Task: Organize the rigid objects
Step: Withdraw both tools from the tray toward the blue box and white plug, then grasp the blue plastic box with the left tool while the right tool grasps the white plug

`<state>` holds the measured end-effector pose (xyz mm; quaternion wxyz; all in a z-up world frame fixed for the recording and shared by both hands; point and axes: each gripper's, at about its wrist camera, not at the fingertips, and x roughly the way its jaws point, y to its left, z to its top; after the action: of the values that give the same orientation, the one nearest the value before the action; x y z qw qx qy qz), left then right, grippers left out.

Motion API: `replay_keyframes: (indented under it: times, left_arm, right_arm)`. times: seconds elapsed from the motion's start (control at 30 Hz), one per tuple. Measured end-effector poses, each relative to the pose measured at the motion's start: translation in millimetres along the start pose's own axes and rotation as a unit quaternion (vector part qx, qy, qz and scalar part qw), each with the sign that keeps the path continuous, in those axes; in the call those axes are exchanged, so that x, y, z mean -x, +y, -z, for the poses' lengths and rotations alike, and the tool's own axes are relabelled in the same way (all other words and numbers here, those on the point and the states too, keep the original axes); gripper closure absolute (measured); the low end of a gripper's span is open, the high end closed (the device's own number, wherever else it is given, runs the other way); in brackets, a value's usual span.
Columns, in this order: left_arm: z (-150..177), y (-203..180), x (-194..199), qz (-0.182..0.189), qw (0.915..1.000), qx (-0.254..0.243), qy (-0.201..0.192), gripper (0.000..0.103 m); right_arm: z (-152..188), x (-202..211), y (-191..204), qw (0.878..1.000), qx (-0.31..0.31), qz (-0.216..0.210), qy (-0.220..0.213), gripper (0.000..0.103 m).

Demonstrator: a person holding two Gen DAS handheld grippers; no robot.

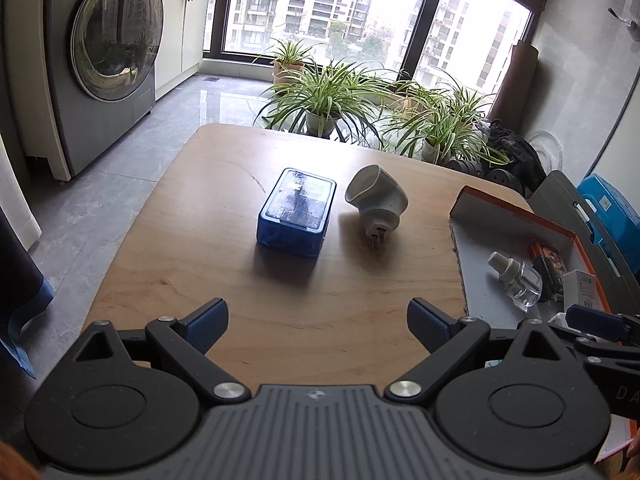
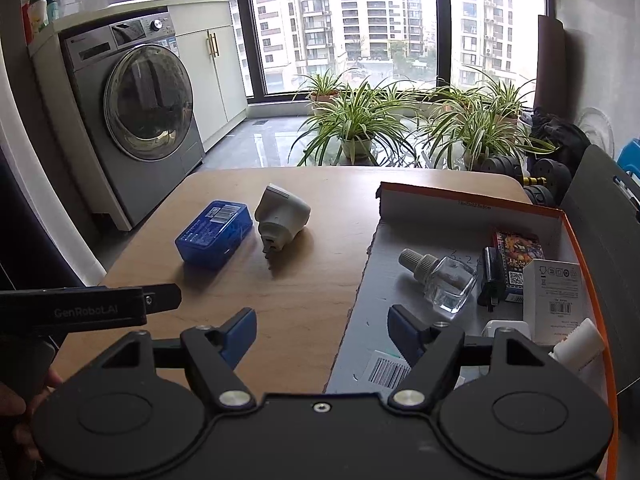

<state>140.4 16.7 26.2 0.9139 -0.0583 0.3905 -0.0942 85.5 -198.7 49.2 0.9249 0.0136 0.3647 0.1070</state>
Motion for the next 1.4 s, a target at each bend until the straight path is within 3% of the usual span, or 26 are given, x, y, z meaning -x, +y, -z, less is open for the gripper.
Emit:
replay_keyframes:
  times: [0.6, 0.67, 0.7, 0.73, 0.77, 0.8, 1.0, 1.3, 1.4]
  left_arm:
    - [-53.5, 14.2, -111.3, -0.019, 0.9987, -0.046, 0.009, 0.0]
    - [-56.0, 17.5, -117.8, -0.012, 0.9989, -0.044, 0.011, 0.004]
    - [-56.6, 17.3, -117.2, -0.011, 0.9988, -0.047, 0.0, 0.017]
    - [-57.3, 17.3, -116.1, -0.01, 0.9986, -0.051, -0.007, 0.023]
    - [-57.9, 18.3, -113.8, -0.002, 0.9987, -0.051, -0.01, 0.036]
    - [-58.0, 20.1, -111.6, 0.002, 0.9988, -0.047, -0.011, 0.041]
    - [-48.8, 39.4, -86.2, -0.002, 0.9994, -0.023, -0.026, 0.041]
    - [-37.4, 58.4, -63.4, -0.007, 0.9994, 0.004, -0.034, 0.041]
    - [-36.1, 57.0, -65.1, -0.006, 0.9995, 0.012, -0.03, 0.041]
  right_arm:
    - [-29.4, -49.2, -11.1, 1.0, -0.013, -0.021, 0.013, 0.016]
    - [-34.9, -58.0, -8.9, 0.999, -0.01, -0.029, 0.014, 0.016]
    - [-38.5, -64.0, -6.9, 0.999, -0.008, -0.036, 0.015, 0.015]
    - [-41.7, -70.3, -4.4, 0.999, -0.005, -0.044, 0.018, 0.015]
    - [-44.8, -76.7, -2.0, 0.999, -0.002, -0.05, 0.021, 0.015]
    - [-48.7, -85.6, 1.1, 0.998, -0.001, -0.057, 0.026, 0.015]
    - [-68.8, -136.2, 19.6, 0.994, -0.004, -0.093, 0.059, 0.014]
    - [-84.6, -198.7, 38.8, 0.996, -0.004, -0.055, 0.073, 0.013]
    - [-83.0, -198.1, 37.1, 0.997, -0.012, -0.053, 0.062, 0.028]
